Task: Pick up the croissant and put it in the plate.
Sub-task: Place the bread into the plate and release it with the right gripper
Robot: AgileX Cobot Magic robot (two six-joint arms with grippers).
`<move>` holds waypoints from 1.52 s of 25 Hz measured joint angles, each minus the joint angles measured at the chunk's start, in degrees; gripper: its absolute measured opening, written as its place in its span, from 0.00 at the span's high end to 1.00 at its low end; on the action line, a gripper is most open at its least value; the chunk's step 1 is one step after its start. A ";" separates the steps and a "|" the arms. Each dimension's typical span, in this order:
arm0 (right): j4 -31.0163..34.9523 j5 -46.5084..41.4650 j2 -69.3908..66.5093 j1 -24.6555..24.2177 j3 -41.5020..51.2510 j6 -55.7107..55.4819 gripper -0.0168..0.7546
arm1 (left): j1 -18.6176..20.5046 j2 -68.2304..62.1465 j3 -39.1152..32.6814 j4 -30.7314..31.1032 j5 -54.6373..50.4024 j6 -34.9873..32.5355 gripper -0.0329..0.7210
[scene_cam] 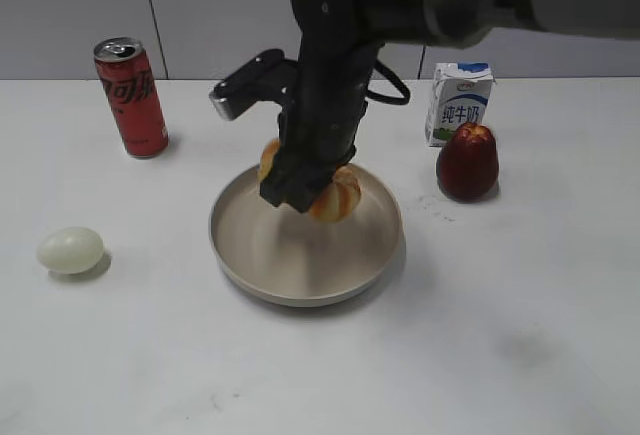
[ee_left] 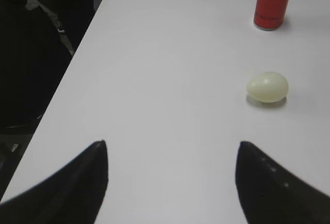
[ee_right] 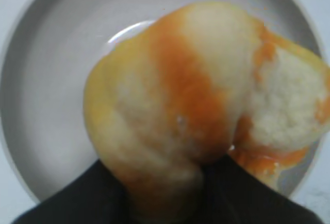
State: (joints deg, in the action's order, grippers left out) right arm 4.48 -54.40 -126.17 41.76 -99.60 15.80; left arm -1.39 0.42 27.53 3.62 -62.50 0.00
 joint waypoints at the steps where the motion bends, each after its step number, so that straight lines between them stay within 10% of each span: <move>1: 0.52 0.00 -0.88 -0.06 -0.05 0.26 0.70 | 0.00 0.00 0.00 0.00 0.00 0.00 0.18; 4: 2.21 0.12 -2.47 0.00 -0.05 2.08 0.64 | 0.00 0.00 0.00 0.00 0.00 0.00 0.18; 10: 2.78 1.54 -2.74 0.00 -0.16 2.41 0.17 | 0.00 0.00 0.00 0.00 0.00 0.00 0.18; 28: 5.42 -5.87 3.60 -1.73 -1.95 -1.54 0.22 | 0.00 0.00 0.00 0.00 0.00 0.00 0.18; 38: 5.71 -13.94 15.61 -19.57 -3.83 -7.60 0.23 | 0.00 0.00 0.00 0.00 0.00 0.00 0.18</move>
State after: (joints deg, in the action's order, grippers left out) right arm 10.18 -68.34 -110.56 22.19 -103.44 8.20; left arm -1.39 0.42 27.53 3.62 -62.50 0.00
